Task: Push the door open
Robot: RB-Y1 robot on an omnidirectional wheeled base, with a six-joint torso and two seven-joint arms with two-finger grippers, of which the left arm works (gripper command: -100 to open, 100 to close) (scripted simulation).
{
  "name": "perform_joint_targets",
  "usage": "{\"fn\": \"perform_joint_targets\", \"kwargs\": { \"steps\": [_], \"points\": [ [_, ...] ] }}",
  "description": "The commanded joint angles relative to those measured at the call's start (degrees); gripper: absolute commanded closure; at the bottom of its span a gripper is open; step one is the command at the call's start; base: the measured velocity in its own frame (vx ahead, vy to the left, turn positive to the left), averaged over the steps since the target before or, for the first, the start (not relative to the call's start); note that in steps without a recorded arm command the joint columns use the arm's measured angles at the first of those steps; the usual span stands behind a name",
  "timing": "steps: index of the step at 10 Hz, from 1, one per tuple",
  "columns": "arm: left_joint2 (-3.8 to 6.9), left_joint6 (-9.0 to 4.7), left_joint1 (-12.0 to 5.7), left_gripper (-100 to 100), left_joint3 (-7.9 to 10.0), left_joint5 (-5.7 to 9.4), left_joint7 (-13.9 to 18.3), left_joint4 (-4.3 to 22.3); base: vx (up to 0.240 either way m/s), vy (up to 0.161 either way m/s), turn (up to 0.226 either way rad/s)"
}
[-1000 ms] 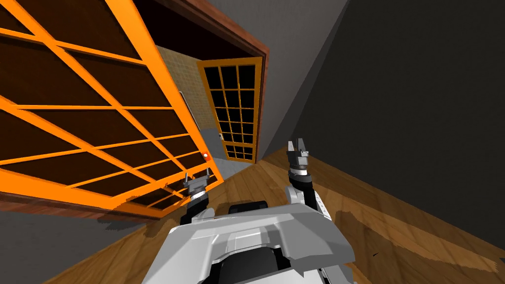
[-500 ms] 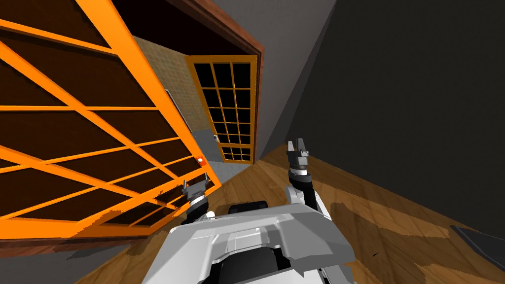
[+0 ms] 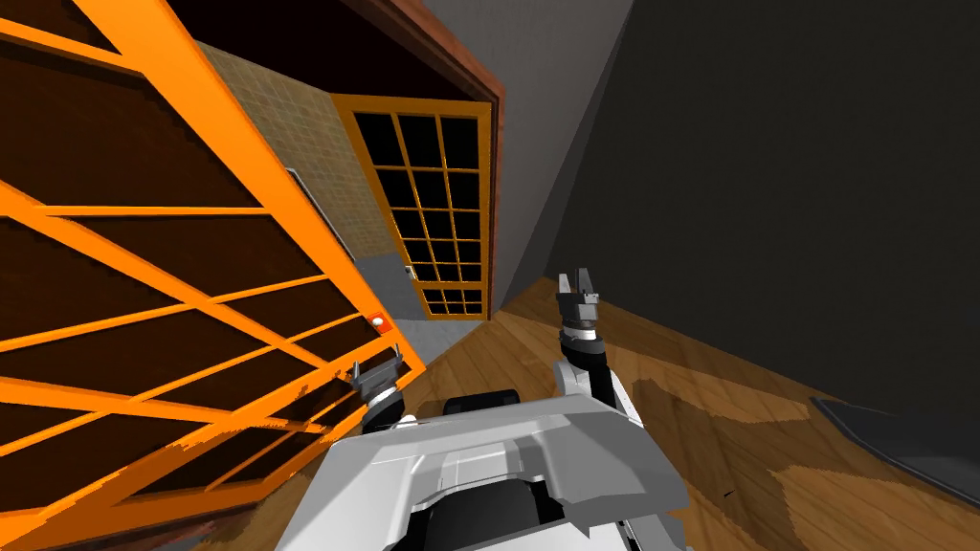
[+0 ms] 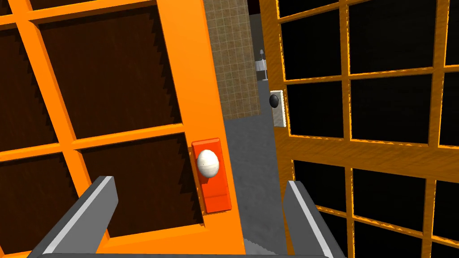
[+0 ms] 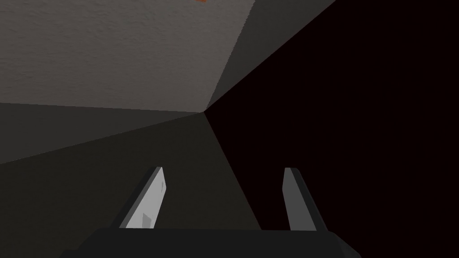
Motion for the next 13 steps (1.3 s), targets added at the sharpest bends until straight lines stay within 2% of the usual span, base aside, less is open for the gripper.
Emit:
{"fn": "perform_joint_targets", "kwargs": {
  "steps": [1, 6, 7, 8, 10, 11, 13],
  "points": [
    [0.08, -1.08, 0.11, -100, -0.36, 1.75, 1.38, 1.50, 0.063, 0.082, -0.126],
    [0.21, -4.19, -0.23, -100, -1.28, 6.65, 5.15, 6.49, 0.054, 0.080, -0.135],
    [0.24, -5.28, -0.35, -100, -1.60, 8.36, 6.47, 8.24, 0.077, 0.103, -0.196],
    [0.26, -5.83, -0.41, -100, -1.76, 9.22, 7.14, 9.11, 0.089, 0.107, -0.191],
    [0.30, -7.71, -0.62, -100, -2.31, 12.18, 9.41, 12.12, 0.075, 0.116, -0.191],
    [0.30, -7.71, -0.62, -100, -2.31, 12.18, 9.41, 12.12, 0.041, 0.112, -0.054],
    [0.32, -8.91, -0.76, -100, -2.67, 14.07, 10.87, 14.05, 0.031, 0.064, -0.095]
  ]
}}
